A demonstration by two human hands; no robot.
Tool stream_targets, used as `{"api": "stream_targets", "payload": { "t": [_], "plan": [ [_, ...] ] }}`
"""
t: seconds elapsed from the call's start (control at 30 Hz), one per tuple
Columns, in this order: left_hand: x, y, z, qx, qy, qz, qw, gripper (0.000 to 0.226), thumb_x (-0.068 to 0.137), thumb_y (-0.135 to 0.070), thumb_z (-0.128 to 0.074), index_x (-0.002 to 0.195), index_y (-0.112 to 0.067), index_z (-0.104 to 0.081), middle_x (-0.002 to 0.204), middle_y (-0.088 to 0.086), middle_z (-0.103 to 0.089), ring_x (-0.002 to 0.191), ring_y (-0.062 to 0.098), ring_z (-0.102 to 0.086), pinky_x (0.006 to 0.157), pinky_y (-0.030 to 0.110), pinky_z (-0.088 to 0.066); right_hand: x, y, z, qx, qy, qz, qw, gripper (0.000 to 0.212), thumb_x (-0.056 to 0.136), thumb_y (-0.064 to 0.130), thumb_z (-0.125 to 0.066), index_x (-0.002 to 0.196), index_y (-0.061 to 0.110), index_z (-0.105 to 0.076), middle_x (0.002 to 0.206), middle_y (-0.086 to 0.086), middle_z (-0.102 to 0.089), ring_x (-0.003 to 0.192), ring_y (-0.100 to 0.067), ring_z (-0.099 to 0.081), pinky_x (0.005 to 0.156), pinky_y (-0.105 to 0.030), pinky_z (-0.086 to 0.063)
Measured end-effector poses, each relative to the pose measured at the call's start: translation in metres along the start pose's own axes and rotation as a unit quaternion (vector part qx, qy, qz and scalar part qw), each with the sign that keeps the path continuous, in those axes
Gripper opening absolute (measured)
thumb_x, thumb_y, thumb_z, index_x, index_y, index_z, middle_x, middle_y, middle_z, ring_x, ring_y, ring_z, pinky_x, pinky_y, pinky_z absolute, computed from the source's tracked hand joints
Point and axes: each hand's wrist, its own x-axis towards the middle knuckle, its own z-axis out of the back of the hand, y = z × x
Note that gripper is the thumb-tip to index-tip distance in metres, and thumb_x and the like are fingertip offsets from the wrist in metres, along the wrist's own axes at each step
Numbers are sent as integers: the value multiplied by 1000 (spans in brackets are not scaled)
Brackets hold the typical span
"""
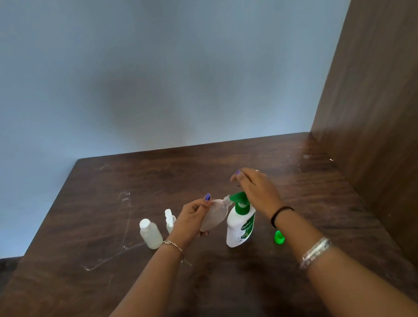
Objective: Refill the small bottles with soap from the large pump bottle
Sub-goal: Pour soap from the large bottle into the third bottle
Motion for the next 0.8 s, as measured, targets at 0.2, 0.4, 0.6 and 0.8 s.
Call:
{"api": "stream_targets", "payload": {
  "t": [0.2,0.4,0.6,0.8],
  "plan": [
    [2,-4,-3,-10,13,-2,1000,36,94,-35,-40,104,-9,-63,80,9,-56,50,13,-49,38,17,-40,33,21,-9,-168,268,-102,943,30,97,16,-34,84,6,-59,110,-17,-60,99,-30,-57,85,-36,-43],
    [5,-5,-5,-5,11,3,1000,43,93,-41,-41,103,-6,-63,75,11,-54,44,13,-47,36,17,-37,29,28,-8,-223,279,-119,926,29,97,4,-37,119,-7,-52,124,-23,-56,114,-33,-54,91,-35,-41],
    [10,-1,-5,3,15,-3,1000,42,92,-41,-41,99,-7,-64,70,12,-55,43,16,-47,35,18,-35,28,18,-16,-245,257,-122,927,33,96,3,-32,118,-7,-54,123,-26,-54,113,-38,-54,89,-38,-43],
    [10,4,-5,-2,20,-6,1000,42,92,-41,-41,103,-7,-64,73,14,-56,48,19,-47,36,18,-36,27,11,-20,-172,227,-156,946,32,95,16,-30,107,3,-56,119,-22,-56,105,-36,-54,85,-41,-42]
  ]
}}
